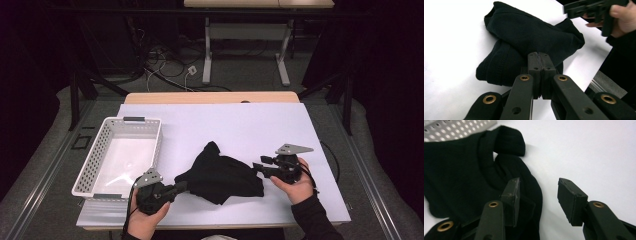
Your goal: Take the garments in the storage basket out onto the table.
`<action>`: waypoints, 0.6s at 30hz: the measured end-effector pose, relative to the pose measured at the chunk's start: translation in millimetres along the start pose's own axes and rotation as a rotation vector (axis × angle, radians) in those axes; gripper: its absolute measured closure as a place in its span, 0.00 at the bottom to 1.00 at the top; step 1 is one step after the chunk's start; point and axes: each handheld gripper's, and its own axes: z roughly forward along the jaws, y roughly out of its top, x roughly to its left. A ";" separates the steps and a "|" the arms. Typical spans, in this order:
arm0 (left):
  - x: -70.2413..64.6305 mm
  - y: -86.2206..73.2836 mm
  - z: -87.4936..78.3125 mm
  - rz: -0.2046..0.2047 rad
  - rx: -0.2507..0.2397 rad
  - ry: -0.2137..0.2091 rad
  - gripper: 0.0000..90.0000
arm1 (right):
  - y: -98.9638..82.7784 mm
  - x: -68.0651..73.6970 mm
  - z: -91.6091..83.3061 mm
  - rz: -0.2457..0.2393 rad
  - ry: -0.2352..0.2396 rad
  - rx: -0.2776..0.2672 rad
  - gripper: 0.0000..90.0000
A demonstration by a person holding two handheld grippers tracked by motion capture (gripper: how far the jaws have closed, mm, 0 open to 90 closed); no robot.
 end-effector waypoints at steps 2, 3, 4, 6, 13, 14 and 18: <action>0.6 -0.5 1.4 -0.002 0.002 -0.004 0.99 | 4.0 -0.4 11.3 0.003 0.005 0.026 0.60; 0.8 -1.0 2.2 -0.002 0.003 -0.004 0.99 | 5.7 -0.4 14.8 0.007 0.009 0.033 0.60; 1.1 -1.2 2.4 0.001 0.005 -0.005 0.99 | 8.3 0.5 19.1 0.016 0.015 0.043 0.60; 1.2 -2.0 3.5 -0.005 0.005 -0.007 0.99 | 12.2 1.7 24.5 0.017 0.023 0.037 0.61; 1.4 -2.4 3.4 -0.025 -0.012 -0.004 0.84 | 20.8 9.4 32.3 0.005 0.041 0.044 0.62; 1.6 -2.4 3.4 -0.028 -0.016 0.000 0.81 | 20.5 9.8 32.6 -0.002 0.045 0.051 0.62; 3.2 -2.8 3.2 -0.044 -0.034 0.006 0.71 | 16.9 11.9 30.5 -0.013 0.037 0.075 0.62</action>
